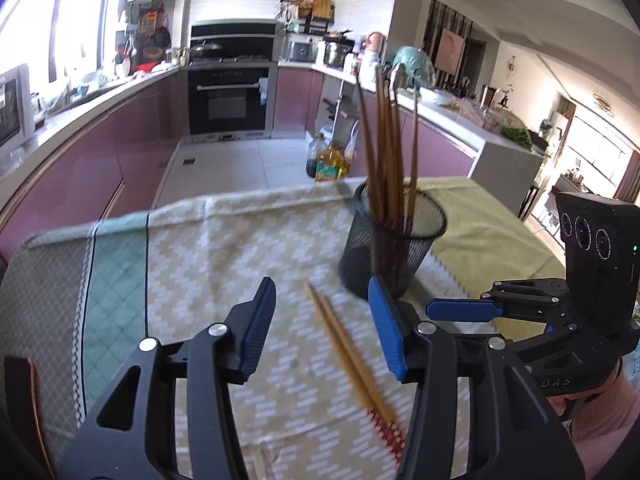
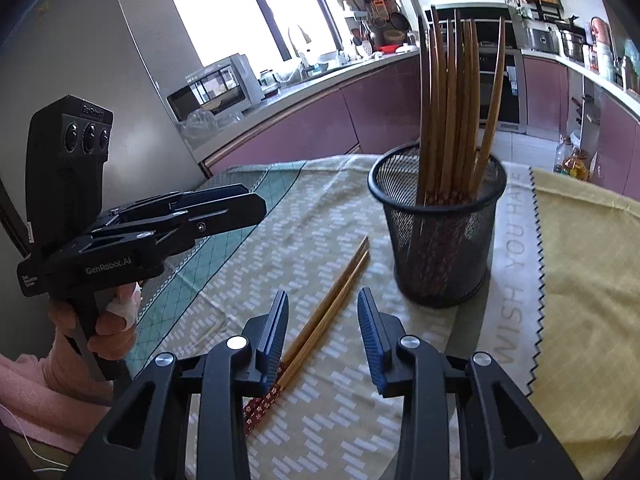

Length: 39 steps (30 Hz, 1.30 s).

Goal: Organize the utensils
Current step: 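Move both open grippers over the last two chopsticks on the cloth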

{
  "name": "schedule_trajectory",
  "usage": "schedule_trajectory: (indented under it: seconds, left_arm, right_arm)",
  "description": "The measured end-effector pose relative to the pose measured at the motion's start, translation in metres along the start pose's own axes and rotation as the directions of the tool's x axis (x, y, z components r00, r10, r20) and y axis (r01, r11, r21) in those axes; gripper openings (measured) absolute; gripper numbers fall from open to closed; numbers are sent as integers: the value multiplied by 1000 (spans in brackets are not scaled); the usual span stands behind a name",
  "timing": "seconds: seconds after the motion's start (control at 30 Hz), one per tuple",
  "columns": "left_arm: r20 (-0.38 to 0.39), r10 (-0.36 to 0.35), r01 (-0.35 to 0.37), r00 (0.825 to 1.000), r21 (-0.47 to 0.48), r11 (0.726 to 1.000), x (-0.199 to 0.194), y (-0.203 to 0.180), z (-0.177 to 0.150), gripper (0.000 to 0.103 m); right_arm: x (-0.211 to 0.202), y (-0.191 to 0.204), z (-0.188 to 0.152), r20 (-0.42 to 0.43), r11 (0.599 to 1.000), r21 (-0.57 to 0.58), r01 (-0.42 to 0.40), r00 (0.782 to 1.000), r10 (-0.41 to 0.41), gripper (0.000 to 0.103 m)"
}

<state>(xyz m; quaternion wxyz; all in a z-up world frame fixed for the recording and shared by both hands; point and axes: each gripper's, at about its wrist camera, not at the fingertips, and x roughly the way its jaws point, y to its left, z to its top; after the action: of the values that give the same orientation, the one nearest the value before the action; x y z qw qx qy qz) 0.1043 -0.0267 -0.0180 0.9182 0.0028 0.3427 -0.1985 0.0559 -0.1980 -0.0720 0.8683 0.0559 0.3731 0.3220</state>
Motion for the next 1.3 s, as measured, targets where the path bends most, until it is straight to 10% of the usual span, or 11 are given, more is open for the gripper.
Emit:
schedule_trajectory:
  seconds: [1.3]
  left_arm:
    - [-156,21,-24,988,-16,1000,39,5,-55,52]
  right_arm:
    - [44,23,-31,-134,981,-67,181,973,-189,23]
